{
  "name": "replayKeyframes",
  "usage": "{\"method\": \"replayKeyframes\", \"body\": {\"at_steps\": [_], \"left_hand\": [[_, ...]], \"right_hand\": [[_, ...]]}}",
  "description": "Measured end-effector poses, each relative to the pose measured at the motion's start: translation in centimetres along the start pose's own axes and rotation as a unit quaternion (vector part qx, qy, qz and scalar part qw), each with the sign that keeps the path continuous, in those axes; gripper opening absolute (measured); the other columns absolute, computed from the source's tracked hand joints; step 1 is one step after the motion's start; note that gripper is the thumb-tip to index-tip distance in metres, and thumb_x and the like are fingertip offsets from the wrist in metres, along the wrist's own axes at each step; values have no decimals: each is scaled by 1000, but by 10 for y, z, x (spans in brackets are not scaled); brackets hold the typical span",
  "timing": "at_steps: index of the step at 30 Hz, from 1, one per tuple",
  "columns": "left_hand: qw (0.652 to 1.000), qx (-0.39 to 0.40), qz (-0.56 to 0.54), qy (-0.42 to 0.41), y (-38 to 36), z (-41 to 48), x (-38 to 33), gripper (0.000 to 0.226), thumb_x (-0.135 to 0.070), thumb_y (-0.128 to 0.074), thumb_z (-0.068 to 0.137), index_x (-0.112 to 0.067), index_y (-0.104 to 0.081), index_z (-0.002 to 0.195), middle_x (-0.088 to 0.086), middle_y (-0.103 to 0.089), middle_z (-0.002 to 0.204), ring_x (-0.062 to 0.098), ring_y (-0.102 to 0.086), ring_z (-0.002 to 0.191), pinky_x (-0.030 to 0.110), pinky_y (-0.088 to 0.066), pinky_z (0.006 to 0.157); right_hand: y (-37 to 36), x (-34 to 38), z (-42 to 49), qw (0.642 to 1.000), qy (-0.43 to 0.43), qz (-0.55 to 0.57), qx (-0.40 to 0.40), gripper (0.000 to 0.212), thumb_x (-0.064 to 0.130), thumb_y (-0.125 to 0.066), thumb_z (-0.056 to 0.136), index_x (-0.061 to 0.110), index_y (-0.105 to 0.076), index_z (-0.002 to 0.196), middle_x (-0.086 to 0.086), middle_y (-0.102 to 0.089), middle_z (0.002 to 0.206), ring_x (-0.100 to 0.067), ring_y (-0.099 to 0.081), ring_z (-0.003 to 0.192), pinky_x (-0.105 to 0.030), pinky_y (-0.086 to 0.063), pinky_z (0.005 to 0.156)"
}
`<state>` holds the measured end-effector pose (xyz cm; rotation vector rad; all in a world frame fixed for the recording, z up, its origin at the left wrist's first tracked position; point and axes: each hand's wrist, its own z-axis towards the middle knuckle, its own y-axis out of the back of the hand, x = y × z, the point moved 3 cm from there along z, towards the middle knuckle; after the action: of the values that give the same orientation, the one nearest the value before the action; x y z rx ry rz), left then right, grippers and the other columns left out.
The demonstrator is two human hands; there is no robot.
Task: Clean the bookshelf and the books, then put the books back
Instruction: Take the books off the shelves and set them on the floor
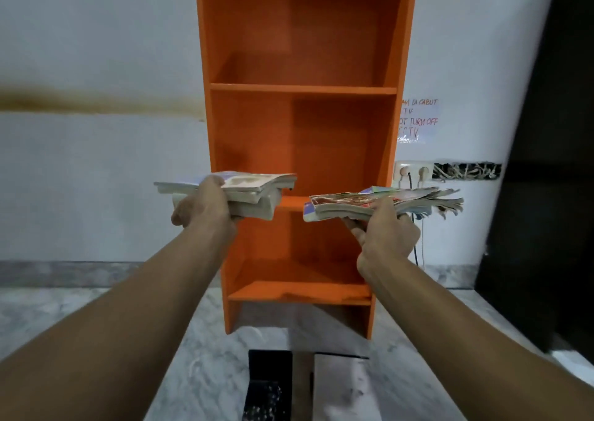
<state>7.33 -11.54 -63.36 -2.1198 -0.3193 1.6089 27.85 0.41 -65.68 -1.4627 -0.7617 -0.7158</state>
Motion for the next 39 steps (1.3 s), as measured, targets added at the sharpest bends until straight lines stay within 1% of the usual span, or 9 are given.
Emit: {"method": "replayKeyframes", "body": {"at_steps": [8, 14, 20, 24, 26, 29, 31, 34, 39], "left_hand": [[994, -51, 12, 98, 58, -27, 154, 66, -17, -77, 63, -6, -49, 122, 17, -68, 101, 31, -71, 73, 46, -61, 60], [981, -82, 35, 170, 60, -49, 268, 65, -16, -76, 75, -9, -36, 125, 20, -62, 105, 32, -68, 78, 42, -61, 66], [967, -104, 17, 231, 64, -69, 379, 60, -19, -75, 76, -14, -29, 113, 18, -55, 98, 30, -62, 75, 44, -57, 67], [955, -134, 28, 265, 82, -87, 443, 67, -25, -76, 75, -16, -29, 121, 19, -55, 111, 36, -63, 88, 53, -56, 82], [952, -141, 40, 269, 92, -94, 466, 70, -25, -77, 77, -11, -31, 128, 18, -55, 114, 37, -63, 93, 50, -57, 82], [947, -87, 19, 309, 106, -98, 492, 69, -29, -77, 79, -10, -36, 131, 18, -59, 116, 35, -65, 92, 43, -58, 67], [933, -43, 4, 356, 119, -97, 506, 61, -28, -77, 81, -1, -48, 128, 24, -64, 116, 34, -67, 84, 44, -58, 58], [921, -5, 37, 389, 135, -93, 509, 39, -23, -71, 90, 5, -59, 115, 29, -68, 105, 35, -67, 77, 44, -58, 62], [906, 86, 73, 407, 138, -82, 496, 13, -14, -55, 97, -3, -59, 92, 15, -61, 68, 23, -57, 59, 29, -53, 53]], "right_hand": [[78, -19, 8, 1000, -16, 0, -12, 14, 18, -61, 92, 6, -63, 100, -14, -72, 93, -21, -74, 64, -38, -61, 57], [127, -55, 31, 998, -41, -27, -31, 7, 12, -58, 88, 7, -57, 84, -19, -70, 98, -26, -74, 71, -40, -62, 59], [168, -102, 49, 994, -93, -5, -54, 21, 4, -60, 87, -2, -57, 107, -19, -69, 95, -26, -74, 70, -35, -59, 53], [193, -135, 50, 991, -116, -27, -62, 2, 3, -59, 87, 1, -59, 86, -13, -67, 80, -25, -71, 67, -35, -59, 54], [206, -153, 48, 989, -125, -51, -64, 10, 3, -58, 87, 4, -59, 77, -10, -66, 73, -22, -68, 58, -36, -60, 56], [221, -177, 43, 985, -148, -66, -64, 11, 4, -57, 86, 5, -61, 76, -6, -67, 63, -20, -64, 49, -37, -60, 55], [230, -195, 38, 980, -176, -62, -63, 8, 3, -57, 87, 5, -63, 81, -7, -70, 68, -22, -71, 61, -37, -61, 58], [240, -219, 32, 973, -206, -76, -65, 6, 4, -58, 87, 4, -64, 86, -15, -72, 85, -29, -74, 78, -34, -60, 56], [250, -239, 25, 967, -237, -70, -61, 8, 2, -60, 87, 9, -63, 84, -12, -70, 84, -27, -71, 75, -34, -59, 57]]}}
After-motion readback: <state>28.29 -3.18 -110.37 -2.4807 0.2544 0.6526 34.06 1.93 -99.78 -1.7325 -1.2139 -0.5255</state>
